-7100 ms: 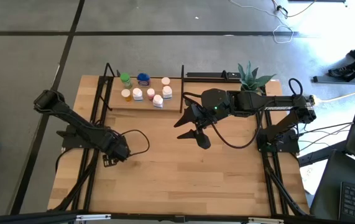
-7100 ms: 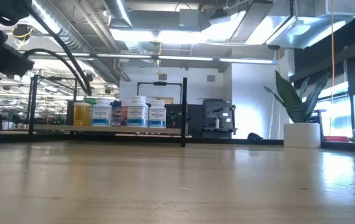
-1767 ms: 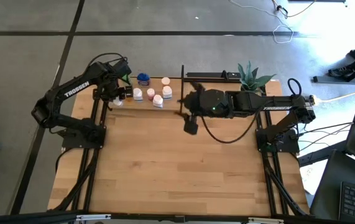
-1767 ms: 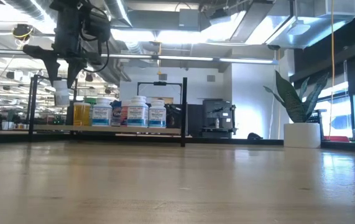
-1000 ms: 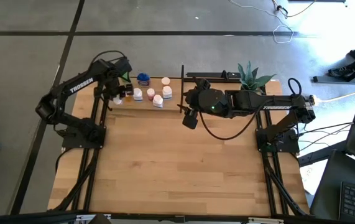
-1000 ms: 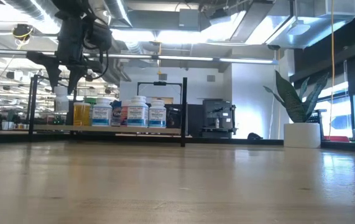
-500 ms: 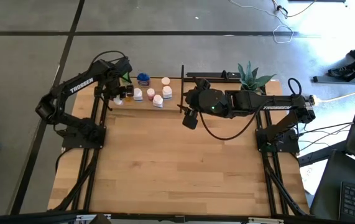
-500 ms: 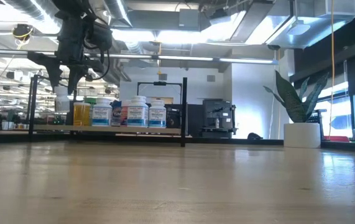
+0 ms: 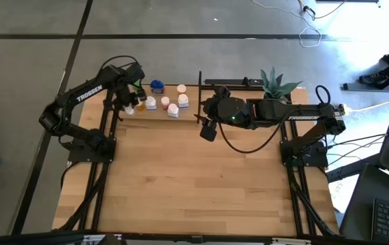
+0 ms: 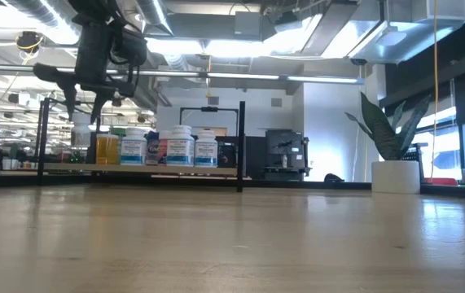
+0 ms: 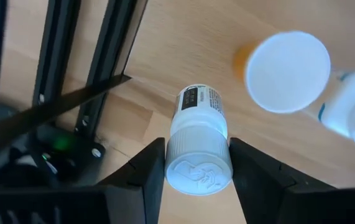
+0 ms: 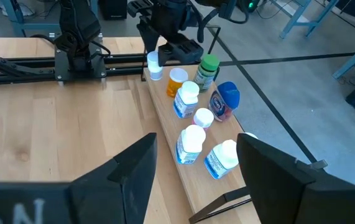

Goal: Pick and place medicine bottles onto shelf by color
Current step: Put the white black pill bottle on the shelf

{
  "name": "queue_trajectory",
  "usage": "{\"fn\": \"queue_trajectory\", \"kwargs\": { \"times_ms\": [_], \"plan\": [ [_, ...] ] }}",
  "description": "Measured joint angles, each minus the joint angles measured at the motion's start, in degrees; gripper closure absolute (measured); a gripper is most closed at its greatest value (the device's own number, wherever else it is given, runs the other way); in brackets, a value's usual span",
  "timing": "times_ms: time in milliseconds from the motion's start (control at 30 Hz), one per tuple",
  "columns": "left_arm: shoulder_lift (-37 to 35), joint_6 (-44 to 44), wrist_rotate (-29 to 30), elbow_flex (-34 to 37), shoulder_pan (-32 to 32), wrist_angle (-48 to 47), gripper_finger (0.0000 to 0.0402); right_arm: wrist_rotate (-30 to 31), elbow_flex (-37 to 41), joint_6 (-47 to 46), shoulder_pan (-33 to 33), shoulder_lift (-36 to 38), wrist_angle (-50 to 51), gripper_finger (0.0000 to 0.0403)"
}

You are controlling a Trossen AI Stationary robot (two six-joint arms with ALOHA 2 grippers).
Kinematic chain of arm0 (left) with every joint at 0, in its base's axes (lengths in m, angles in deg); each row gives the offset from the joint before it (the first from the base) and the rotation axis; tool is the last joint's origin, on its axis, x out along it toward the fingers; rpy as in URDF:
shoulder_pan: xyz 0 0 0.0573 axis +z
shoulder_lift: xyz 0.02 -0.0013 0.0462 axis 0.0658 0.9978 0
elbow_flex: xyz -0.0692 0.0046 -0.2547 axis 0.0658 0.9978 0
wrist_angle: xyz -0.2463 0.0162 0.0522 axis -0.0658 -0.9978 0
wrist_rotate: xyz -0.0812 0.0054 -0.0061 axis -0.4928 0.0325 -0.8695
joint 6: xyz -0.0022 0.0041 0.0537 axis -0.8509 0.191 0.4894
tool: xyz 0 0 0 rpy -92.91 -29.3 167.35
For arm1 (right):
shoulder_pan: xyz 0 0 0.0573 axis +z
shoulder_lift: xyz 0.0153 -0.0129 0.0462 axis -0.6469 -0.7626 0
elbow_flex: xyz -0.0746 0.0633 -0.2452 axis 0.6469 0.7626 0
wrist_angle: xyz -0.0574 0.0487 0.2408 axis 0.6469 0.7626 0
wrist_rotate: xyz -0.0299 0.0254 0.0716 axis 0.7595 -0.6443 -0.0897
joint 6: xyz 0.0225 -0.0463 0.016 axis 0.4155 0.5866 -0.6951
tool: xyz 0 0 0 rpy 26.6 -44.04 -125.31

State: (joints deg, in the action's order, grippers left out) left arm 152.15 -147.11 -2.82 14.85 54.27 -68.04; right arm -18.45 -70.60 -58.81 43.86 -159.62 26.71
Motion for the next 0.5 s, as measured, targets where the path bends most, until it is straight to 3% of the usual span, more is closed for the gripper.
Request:
{"fn": "queue_trajectory", "kwargs": {
  "times_ms": [200, 500],
  "plan": [
    [0.0, -12.91, -0.09, 0.0, -0.33, 0.0, 0.0249, -0.04, 0.0, 0.0, 0.0, 0.0, 0.0, 0.018],
    [-0.02, -18.19, -2.35, 0.0, -0.75, 1.12, 0.0249, -0.04, 0.0, 0.0, 0.01, 0.0, 0.0, 0.018]
  ]
}}
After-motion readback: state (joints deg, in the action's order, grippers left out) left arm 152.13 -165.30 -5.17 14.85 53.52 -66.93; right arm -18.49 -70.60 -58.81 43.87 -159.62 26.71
